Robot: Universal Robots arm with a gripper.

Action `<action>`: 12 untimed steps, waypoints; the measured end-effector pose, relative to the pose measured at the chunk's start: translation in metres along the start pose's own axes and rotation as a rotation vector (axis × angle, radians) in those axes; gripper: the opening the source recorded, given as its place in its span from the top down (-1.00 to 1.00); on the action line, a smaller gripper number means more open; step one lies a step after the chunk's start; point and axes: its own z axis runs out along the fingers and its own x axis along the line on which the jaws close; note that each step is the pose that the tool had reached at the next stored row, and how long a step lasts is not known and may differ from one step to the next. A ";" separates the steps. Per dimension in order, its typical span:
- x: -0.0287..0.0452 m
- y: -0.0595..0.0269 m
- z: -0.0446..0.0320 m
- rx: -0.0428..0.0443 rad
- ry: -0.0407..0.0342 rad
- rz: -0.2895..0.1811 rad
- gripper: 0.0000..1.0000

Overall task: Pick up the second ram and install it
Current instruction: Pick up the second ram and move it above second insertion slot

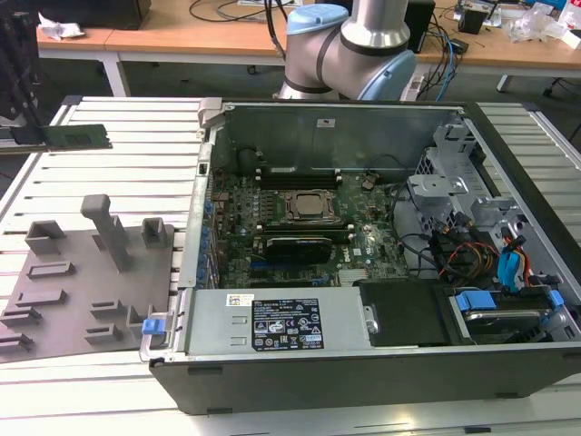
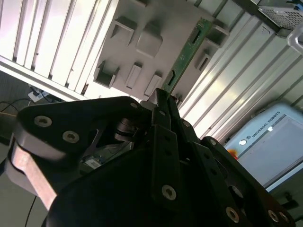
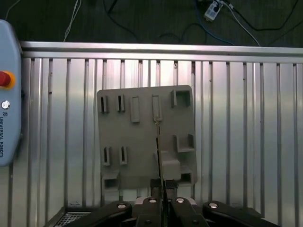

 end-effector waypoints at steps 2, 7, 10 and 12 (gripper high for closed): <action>0.0001 -0.0055 -0.0003 -0.0003 0.0001 0.000 0.73; 0.0003 -0.0252 -0.0013 -0.0014 0.0000 0.000 0.73; 0.0005 -0.0414 -0.0020 -0.0023 -0.0001 0.000 0.73; 0.0007 -0.0507 -0.0025 -0.0031 0.0000 0.000 0.73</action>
